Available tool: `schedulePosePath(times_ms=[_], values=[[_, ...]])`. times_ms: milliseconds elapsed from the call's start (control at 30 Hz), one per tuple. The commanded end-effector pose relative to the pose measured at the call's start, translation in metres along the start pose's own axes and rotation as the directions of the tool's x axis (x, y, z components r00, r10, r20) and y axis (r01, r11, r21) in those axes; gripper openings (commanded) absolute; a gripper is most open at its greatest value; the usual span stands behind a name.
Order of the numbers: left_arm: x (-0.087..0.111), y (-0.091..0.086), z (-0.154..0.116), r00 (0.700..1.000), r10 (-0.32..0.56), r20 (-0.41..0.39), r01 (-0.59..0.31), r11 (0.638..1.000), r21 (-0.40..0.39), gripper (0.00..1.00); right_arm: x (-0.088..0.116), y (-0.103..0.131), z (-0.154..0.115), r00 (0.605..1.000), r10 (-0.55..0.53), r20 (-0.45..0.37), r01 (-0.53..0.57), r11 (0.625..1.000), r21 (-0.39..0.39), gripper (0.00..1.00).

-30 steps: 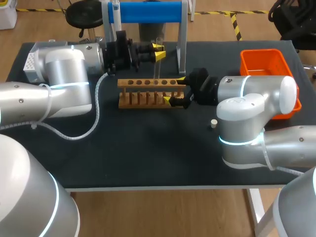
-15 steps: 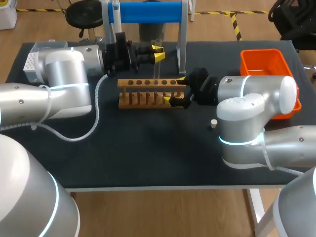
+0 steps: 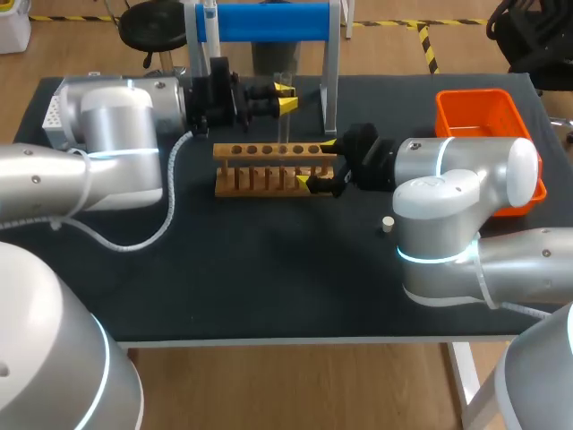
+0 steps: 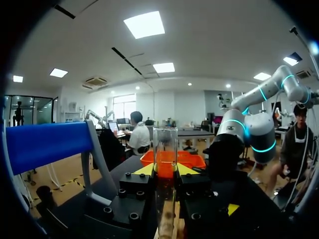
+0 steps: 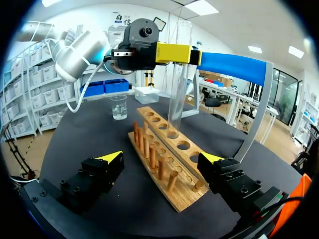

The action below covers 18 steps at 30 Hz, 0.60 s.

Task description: Invert the test tube, pick up the pipette, mount the tip to pipette, aspirate from beaker and dispense into the tube, eject the tip, return the pipette, and cap with the stopper.

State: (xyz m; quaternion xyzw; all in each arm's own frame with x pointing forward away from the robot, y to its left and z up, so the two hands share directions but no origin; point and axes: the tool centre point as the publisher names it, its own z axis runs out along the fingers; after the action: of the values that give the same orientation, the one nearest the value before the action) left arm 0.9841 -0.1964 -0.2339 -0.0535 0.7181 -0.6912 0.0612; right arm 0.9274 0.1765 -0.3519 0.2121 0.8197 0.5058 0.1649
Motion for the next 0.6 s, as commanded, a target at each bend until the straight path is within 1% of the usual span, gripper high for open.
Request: schedulePosePath(times_ms=[33,267,600], values=[[-0.001,-0.002,-0.002,1.000,-0.006,-0.011,0.006,0.999,-0.034,0.00,-0.001,0.001,-0.001,1.000,0.000,-0.004,0.000,1.000,0.003,1.00],[-0.001,0.001,-0.002,1.000,-0.013,-0.013,0.012,0.998,-0.069,0.00,-0.001,0.001,-0.001,1.000,0.000,-0.004,0.000,1.000,0.003,1.00],[0.000,0.011,0.000,1.000,-0.002,-0.001,0.002,0.998,-0.063,0.00,-0.001,0.001,-0.001,1.000,0.000,-0.004,0.000,1.000,0.003,1.00]])
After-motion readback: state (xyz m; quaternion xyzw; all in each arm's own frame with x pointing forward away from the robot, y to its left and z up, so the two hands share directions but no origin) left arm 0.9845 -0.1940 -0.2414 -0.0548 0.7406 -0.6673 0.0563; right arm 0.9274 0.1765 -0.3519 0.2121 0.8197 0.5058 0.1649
